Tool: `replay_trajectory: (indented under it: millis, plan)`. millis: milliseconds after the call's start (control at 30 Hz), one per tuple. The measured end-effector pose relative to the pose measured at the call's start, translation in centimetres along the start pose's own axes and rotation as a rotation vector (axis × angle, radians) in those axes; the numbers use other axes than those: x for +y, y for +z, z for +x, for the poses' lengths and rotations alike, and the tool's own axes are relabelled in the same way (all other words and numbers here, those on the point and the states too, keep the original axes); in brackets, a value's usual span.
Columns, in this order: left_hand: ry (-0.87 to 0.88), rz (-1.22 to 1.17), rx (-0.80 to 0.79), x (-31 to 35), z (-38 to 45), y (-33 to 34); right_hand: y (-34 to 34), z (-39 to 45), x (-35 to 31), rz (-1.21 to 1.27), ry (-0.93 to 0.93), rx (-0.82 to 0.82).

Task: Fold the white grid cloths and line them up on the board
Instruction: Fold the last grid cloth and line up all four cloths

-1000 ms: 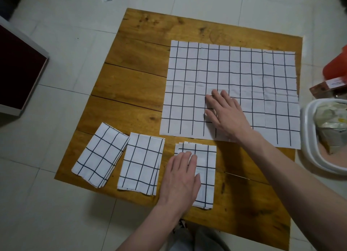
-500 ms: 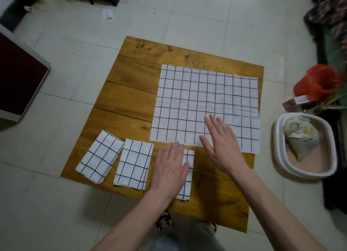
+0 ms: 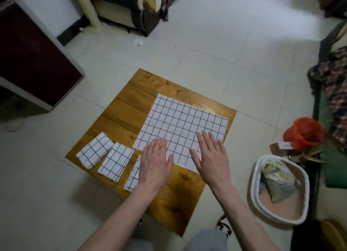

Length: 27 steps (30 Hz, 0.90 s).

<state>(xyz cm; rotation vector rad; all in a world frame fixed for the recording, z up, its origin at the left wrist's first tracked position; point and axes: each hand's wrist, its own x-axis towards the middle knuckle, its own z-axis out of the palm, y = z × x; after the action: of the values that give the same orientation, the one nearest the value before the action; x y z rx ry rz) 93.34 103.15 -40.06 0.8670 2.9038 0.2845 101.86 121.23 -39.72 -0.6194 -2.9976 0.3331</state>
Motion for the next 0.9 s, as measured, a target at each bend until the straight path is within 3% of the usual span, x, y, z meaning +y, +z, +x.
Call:
replay_trajectory:
  millis: [167,400,700,900]
  plan:
    - [-0.282,-0.063,0.061,9.1,-1.9,-3.3,-6.0,0.7,5.3,0.046,-0.238,0.011]
    - [-0.488,-0.101,0.128,16.8,-1.5,-5.6,-11.7,4.5,10.2,0.046,-0.481,-0.031]
    - [-0.589,-0.129,0.243,18.5,2.7,-4.9,-13.0,11.8,12.0,-0.023,-0.662,-0.053]
    - [-0.661,-0.155,0.212,17.6,5.5,-3.3,-11.6,15.8,12.1,-0.043,-0.785,-0.117]
